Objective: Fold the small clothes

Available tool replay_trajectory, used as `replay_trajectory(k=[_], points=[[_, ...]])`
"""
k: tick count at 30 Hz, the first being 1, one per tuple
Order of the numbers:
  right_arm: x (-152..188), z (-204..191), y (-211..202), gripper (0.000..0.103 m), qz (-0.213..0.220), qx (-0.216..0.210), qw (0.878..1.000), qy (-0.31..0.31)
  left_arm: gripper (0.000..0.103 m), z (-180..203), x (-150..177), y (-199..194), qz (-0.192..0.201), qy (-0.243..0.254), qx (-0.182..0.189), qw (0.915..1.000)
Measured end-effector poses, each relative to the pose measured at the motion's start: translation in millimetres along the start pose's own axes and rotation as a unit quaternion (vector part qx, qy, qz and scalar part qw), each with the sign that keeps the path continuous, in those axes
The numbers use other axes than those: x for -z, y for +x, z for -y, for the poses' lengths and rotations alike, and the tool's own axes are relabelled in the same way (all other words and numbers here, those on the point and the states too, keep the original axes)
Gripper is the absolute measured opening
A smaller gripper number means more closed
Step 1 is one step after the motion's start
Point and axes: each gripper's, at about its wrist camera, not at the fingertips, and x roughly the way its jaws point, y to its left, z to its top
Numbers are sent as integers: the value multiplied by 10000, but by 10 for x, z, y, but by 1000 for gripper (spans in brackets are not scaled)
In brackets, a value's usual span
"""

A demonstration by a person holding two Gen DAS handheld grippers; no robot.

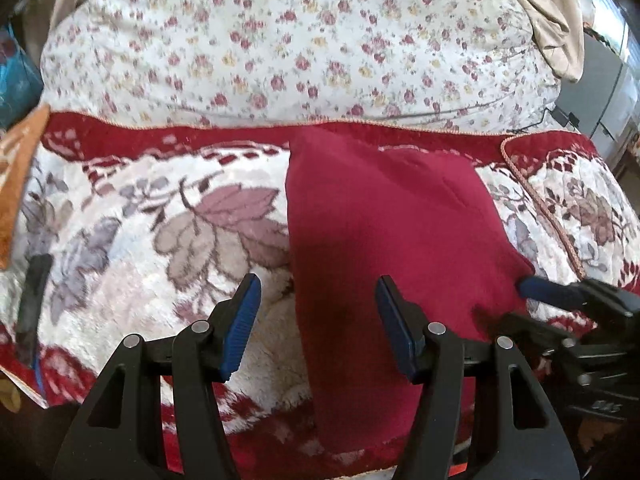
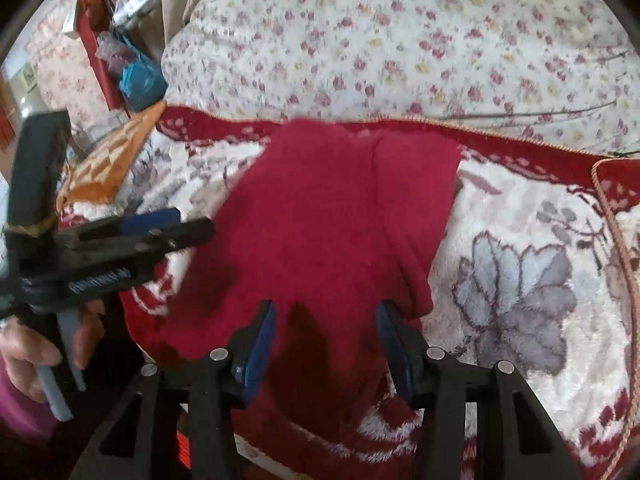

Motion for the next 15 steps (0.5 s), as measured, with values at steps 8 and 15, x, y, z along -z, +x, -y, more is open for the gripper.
replay_trajectory(k=[8, 15], points=[[-110, -100, -226, 69, 564, 574, 9962, 331, 59, 66, -33, -141, 230, 90, -190, 9995], [-142, -101, -225, 74, 626, 810, 9942, 330, 59, 92, -22, -173, 304, 114, -312, 9990]])
